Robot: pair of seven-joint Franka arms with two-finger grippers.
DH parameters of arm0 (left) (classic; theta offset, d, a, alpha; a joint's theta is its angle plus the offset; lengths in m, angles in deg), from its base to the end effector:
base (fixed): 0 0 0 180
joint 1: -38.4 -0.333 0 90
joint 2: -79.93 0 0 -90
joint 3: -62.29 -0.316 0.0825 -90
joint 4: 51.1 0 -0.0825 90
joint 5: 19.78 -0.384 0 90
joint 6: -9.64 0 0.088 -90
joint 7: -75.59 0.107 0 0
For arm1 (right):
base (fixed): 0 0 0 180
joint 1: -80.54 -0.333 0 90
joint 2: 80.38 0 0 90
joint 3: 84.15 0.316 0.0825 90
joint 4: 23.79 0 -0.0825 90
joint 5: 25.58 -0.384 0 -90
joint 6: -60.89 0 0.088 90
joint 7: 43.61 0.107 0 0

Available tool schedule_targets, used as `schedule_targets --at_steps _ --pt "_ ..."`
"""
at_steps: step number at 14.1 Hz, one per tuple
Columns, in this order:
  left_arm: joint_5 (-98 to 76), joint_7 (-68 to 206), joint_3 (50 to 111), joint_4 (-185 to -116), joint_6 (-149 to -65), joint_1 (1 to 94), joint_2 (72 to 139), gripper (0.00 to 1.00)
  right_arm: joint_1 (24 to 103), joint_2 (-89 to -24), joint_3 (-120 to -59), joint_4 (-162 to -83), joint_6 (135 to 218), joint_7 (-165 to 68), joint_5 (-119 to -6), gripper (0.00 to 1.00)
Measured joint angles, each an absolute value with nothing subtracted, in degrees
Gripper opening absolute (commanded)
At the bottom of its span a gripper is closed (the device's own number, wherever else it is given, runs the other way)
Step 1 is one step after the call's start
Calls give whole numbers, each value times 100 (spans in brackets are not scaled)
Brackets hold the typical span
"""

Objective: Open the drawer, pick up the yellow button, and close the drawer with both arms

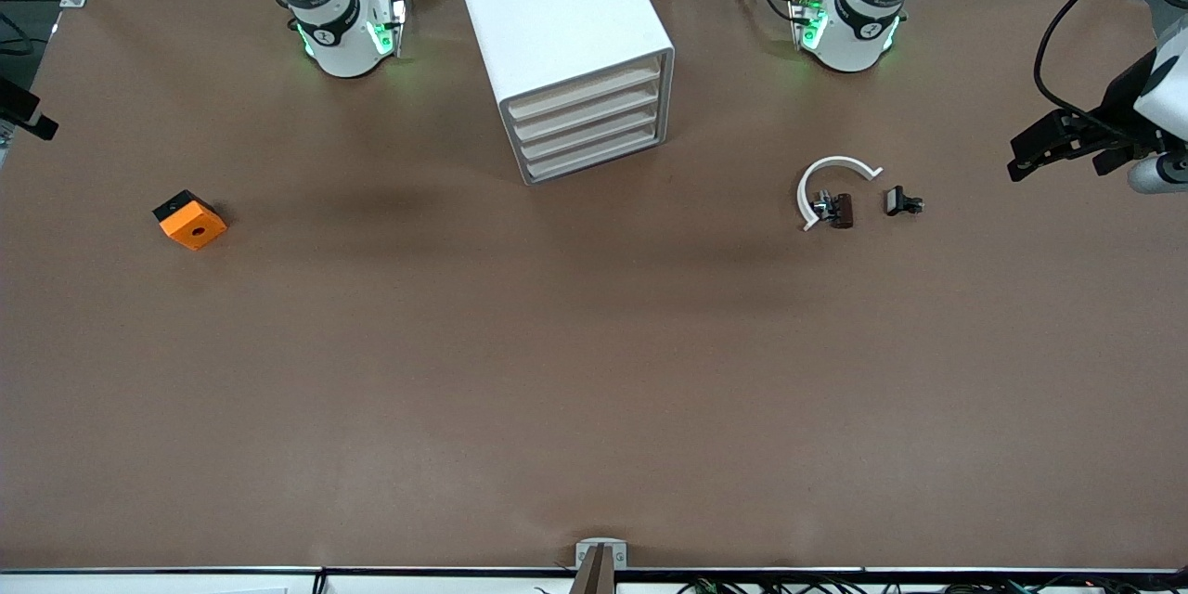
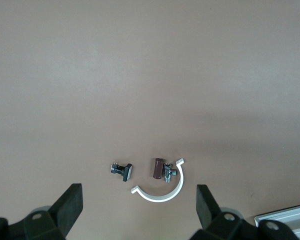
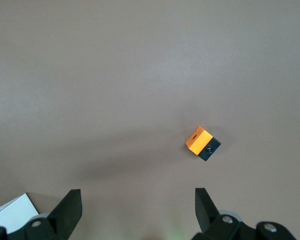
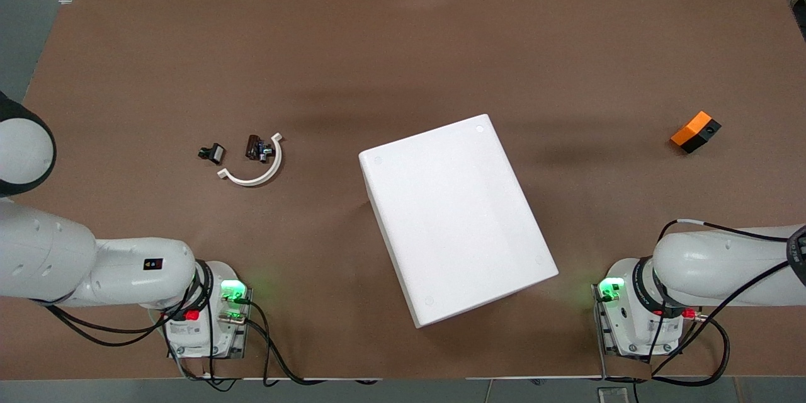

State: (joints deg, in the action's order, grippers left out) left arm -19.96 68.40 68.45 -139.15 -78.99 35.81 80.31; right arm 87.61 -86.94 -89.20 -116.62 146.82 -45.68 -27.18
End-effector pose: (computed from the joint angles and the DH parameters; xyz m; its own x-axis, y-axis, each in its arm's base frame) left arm 0.5535 -0.0340 0.6348 0.9980 0.0632 0.0038 0.0632 -0.9980 -0.0020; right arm 0.4998 -0.1071 0.6560 0.9851 -0.1720 -0.0050 -0.1720 -0.9844 -0.0381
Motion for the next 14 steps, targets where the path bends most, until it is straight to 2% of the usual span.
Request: schedule_targets --at_steps 7,14 --pt "-1996 6840 6846 -13894 -7823 3587 8189 100 8516 -8694 -8794 -11662 14695 -4557 -2743 100" --pt "-1759 6068 6928 -13892 -7917 3840 9209 100 8396 -8694 -8764 -11663 14760 -4558 -2655 100"
